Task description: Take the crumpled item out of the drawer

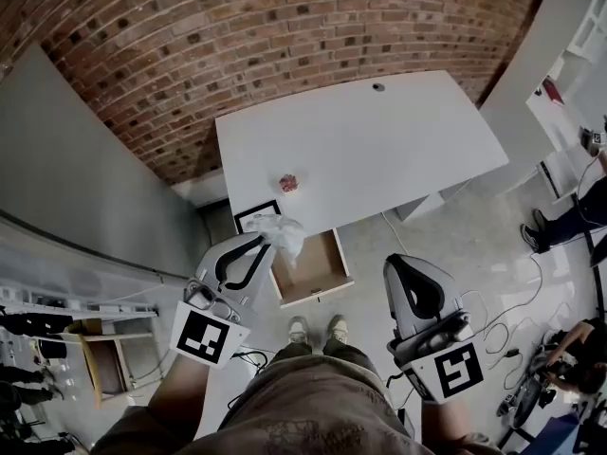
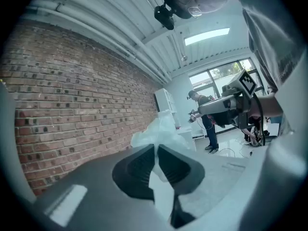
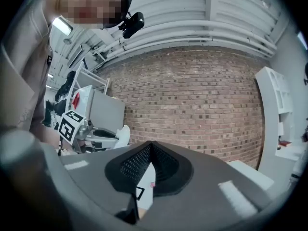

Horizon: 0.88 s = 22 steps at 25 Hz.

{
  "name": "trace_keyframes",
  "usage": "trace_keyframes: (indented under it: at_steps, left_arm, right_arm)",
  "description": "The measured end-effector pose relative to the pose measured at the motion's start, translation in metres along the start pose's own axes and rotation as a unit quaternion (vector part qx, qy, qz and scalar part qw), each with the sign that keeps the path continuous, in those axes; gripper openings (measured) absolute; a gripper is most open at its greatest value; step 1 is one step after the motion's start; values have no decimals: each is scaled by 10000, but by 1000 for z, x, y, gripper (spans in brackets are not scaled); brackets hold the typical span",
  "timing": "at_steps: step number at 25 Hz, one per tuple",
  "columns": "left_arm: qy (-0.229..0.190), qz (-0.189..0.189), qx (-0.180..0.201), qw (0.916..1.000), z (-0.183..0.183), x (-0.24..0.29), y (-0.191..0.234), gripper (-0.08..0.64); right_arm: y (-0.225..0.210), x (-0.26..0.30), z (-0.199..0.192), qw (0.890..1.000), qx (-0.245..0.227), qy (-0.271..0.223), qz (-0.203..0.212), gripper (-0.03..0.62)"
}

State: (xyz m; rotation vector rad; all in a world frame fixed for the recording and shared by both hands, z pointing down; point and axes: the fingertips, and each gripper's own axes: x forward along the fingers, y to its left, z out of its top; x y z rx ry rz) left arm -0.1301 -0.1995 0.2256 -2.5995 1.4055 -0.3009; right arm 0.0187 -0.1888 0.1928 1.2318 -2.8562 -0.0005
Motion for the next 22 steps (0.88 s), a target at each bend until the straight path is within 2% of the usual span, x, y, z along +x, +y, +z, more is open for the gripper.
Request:
trace_keyframes:
  at_steps: [22]
  left_arm:
    - [118, -38, -74, 9999, -6, 13, 6, 32]
  right_arm:
    - [-17, 16, -6, 9999, -2, 129, -88, 26]
